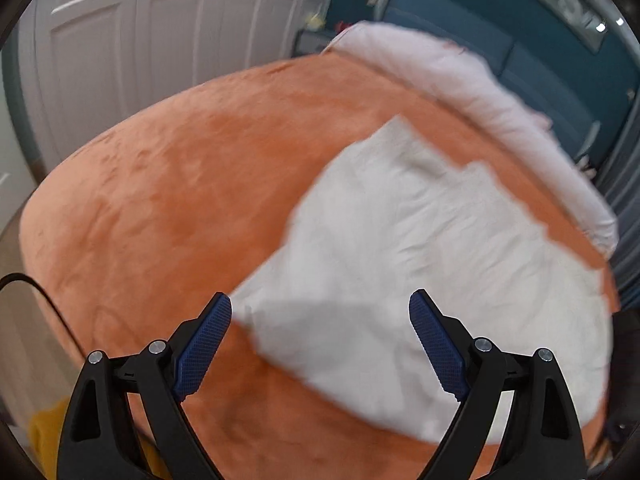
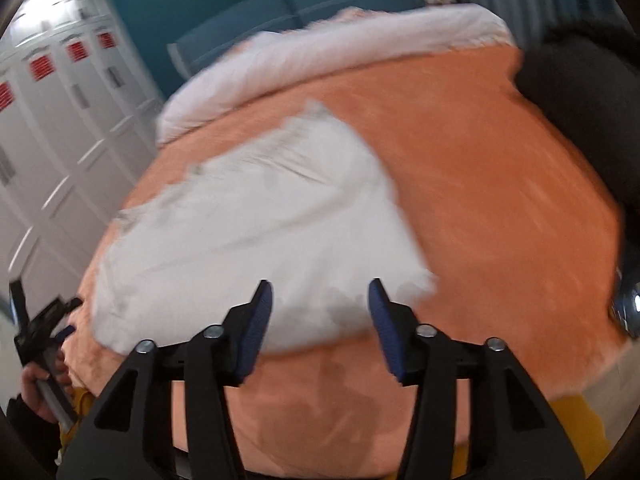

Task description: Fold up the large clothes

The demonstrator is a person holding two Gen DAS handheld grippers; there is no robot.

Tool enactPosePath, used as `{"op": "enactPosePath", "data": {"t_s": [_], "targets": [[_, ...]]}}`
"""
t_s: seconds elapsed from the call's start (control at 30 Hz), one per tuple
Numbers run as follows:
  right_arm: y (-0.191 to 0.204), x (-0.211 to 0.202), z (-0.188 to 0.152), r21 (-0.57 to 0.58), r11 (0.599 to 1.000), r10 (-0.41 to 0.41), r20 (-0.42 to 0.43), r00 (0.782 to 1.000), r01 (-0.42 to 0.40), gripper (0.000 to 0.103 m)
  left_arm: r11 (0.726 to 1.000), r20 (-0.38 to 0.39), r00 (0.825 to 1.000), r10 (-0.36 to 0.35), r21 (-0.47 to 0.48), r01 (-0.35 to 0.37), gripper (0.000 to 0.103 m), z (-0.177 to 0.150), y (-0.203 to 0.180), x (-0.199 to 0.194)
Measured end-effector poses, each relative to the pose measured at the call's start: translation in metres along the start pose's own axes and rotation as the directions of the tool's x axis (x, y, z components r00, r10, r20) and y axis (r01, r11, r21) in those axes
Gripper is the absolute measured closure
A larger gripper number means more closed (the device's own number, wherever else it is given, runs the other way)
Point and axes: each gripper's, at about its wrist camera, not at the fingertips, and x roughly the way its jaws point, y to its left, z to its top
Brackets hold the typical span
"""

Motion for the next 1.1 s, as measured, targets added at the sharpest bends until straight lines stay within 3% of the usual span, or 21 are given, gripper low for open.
{"op": "enactPosePath", "data": {"t_s": [0.1, 0.2, 0.33, 0.43, 0.5, 0.6, 0.7, 1.1], "targets": [[0.046, 0.016, 0.012, -0.121, 0.991, 0.058, 0.027, 0.998, -0.055, 0.060, 0.989, 0.033, 0.994, -0.102, 0.112, 0.098, 0.015, 0.007, -0.060, -0.005], [0.087, 0.052, 0.017, -0.220, 0.973, 0.076, 0.022, 0.997, -0.070, 0.062, 0.967, 0.032, 0.987, -0.155, 0.208, 0.145, 0.015, 0.005, -0.112, 0.008], [0.103, 0.094, 0.022, -0.274, 0.962, 0.030, 0.036, 0.999, -0.019, 0.063, 0.946, 0.017, 0.990, -0.138, 0.298, 0.127, 0.015, 0.000, -0.164, 0.049], [0.086, 0.120, 0.032, -0.249, 0.966, -0.049, 0.065, 0.997, 0.064, 0.063, 0.947, 0.011, 0.995, -0.099, 0.308, 0.091, 0.014, 0.000, -0.176, 0.082], [0.067, 0.138, 0.034, -0.212, 0.973, -0.083, 0.058, 0.995, 0.093, 0.064, 0.946, 0.020, 0.996, -0.084, 0.317, 0.074, 0.009, -0.001, -0.176, 0.101], [0.050, 0.152, 0.023, -0.197, 0.979, -0.043, 0.079, 0.996, 0.058, 0.064, 0.940, 0.050, 0.995, -0.082, 0.337, 0.061, 0.005, -0.008, -0.179, 0.109], [0.060, 0.157, 0.010, -0.264, 0.958, -0.085, 0.125, 0.988, 0.116, 0.064, 0.931, 0.091, 0.994, -0.062, 0.364, 0.025, 0.005, -0.016, -0.182, 0.117], [0.051, 0.166, 0.003, -0.245, 0.965, -0.061, 0.116, 0.991, 0.088, 0.063, 0.918, 0.120, 0.993, -0.015, 0.395, -0.034, 0.005, -0.024, -0.189, 0.133]]}}
